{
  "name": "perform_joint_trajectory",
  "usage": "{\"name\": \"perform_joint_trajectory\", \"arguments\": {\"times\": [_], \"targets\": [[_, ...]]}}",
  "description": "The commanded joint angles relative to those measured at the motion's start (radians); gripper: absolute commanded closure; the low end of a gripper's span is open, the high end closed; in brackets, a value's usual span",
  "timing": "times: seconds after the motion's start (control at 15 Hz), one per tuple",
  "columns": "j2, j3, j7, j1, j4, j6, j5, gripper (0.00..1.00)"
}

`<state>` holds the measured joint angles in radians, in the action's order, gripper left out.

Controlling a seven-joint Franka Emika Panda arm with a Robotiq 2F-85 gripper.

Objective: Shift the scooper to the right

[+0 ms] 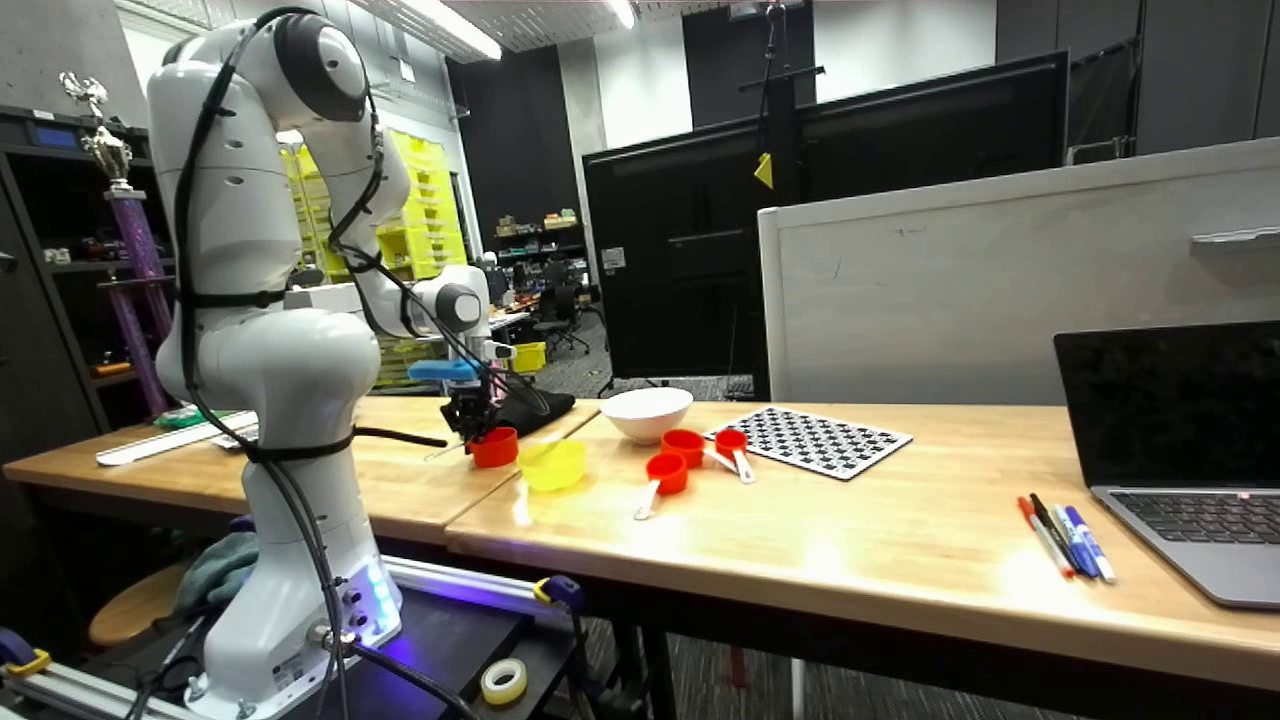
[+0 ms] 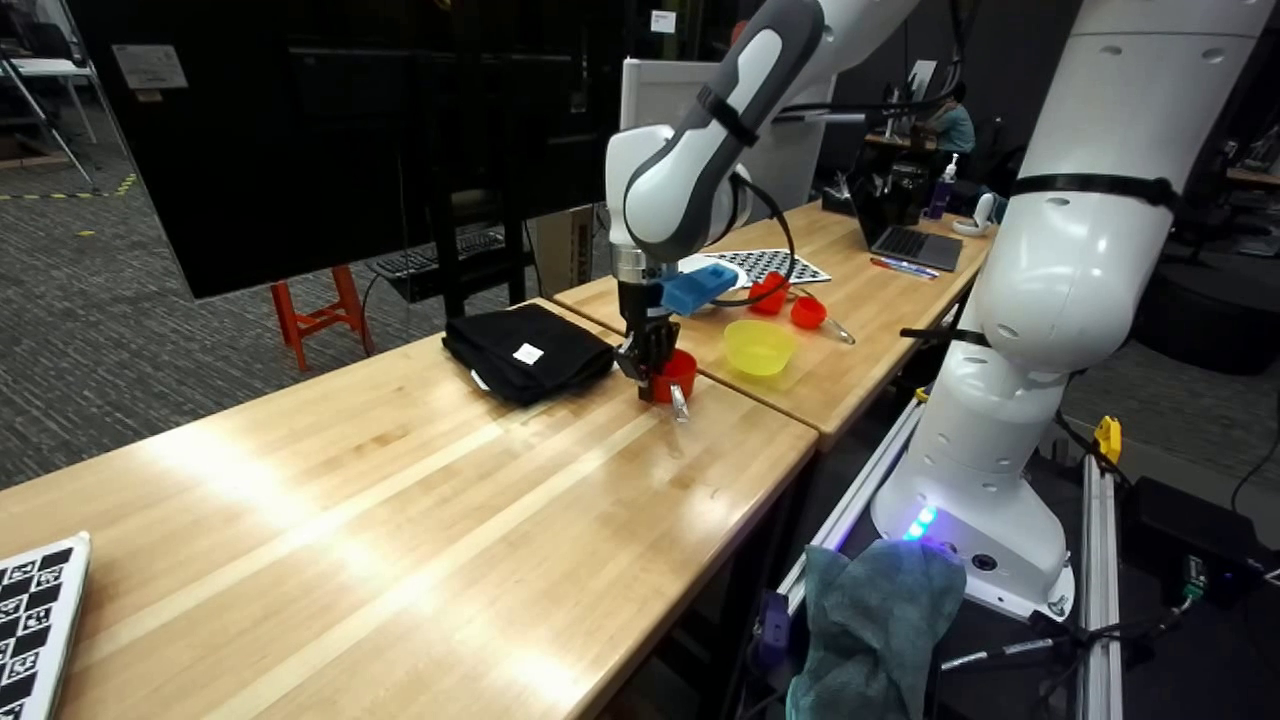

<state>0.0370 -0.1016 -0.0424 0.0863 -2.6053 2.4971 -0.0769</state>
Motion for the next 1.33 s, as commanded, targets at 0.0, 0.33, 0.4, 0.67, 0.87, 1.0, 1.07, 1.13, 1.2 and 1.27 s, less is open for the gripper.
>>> {"name": "perform_joint_trajectory", "arguments": {"times": [0.0, 0.33, 0.4, 0.67, 0.87, 1.0, 1.07, 1.13, 1.2, 1.27], "targets": [[-0.002, 0.001, 0.019, 0.003, 0.015, -0.024, -0.003, 1.0], [-0.022, 0.001, 0.001, 0.004, 0.031, -0.061, 0.012, 0.99], [-0.027, 0.001, -0.004, 0.005, 0.035, -0.071, 0.018, 0.99], [-0.05, 0.0, -0.025, 0.008, 0.057, -0.121, 0.041, 0.99], [-0.078, -0.002, -0.038, 0.009, 0.081, -0.179, 0.057, 0.99], [-0.105, -0.002, -0.05, 0.008, 0.1, -0.227, 0.072, 0.99], [-0.118, -0.002, -0.055, 0.007, 0.108, -0.248, 0.079, 0.99], [-0.133, -0.002, -0.063, 0.005, 0.116, -0.271, 0.085, 0.99], [-0.147, -0.002, -0.063, 0.005, 0.12, -0.285, 0.085, 0.99], [-0.165, -0.002, -0.07, 0.004, 0.122, -0.3, 0.086, 0.99]]}}
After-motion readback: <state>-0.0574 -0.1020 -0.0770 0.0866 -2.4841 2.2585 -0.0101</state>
